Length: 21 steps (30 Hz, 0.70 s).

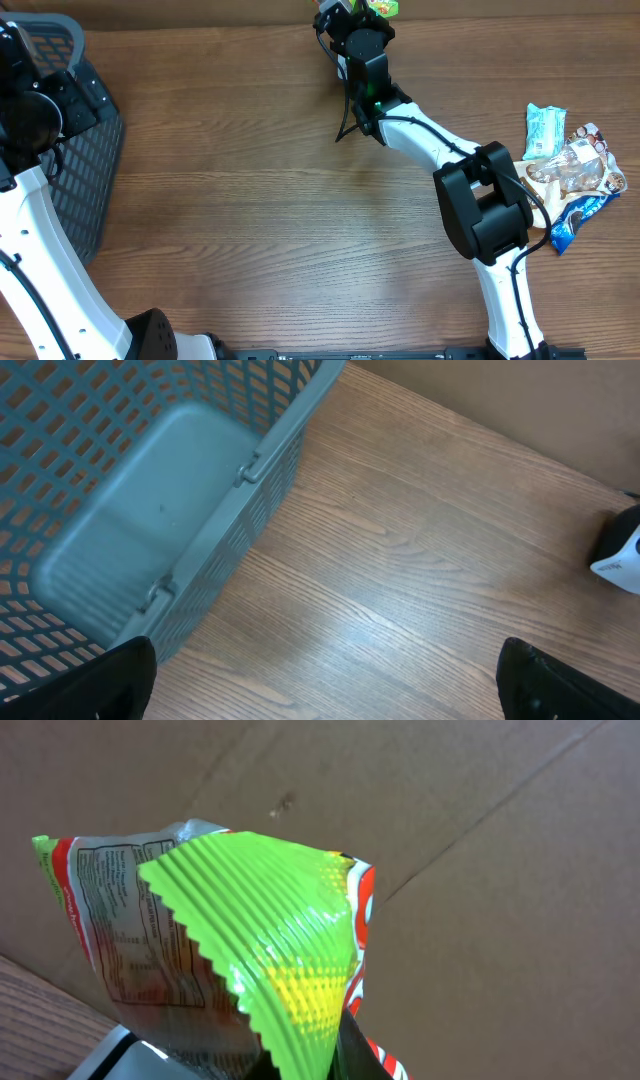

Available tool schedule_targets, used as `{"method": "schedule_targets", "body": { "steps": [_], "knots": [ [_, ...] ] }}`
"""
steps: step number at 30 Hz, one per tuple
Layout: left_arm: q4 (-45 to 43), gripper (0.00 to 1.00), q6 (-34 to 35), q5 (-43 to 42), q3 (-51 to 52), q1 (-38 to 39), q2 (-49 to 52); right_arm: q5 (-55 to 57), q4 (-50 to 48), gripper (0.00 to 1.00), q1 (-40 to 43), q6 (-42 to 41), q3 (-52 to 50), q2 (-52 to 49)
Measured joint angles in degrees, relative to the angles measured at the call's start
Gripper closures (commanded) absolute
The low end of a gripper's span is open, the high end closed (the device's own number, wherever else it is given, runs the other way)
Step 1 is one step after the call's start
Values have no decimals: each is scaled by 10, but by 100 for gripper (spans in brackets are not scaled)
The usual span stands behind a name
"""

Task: Scan the item barcode
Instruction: 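Hold the green snack bag in front of the scanner, turning it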

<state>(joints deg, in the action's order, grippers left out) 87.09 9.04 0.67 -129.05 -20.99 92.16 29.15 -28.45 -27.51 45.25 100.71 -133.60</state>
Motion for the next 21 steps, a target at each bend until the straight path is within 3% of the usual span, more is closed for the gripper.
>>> {"method": "schedule_targets", "body": {
  "steps": [21],
  "knots": [
    [0, 0, 0, 0, 0, 0, 0, -30, -31, 96, 12, 32, 0, -37]
  ]
}}
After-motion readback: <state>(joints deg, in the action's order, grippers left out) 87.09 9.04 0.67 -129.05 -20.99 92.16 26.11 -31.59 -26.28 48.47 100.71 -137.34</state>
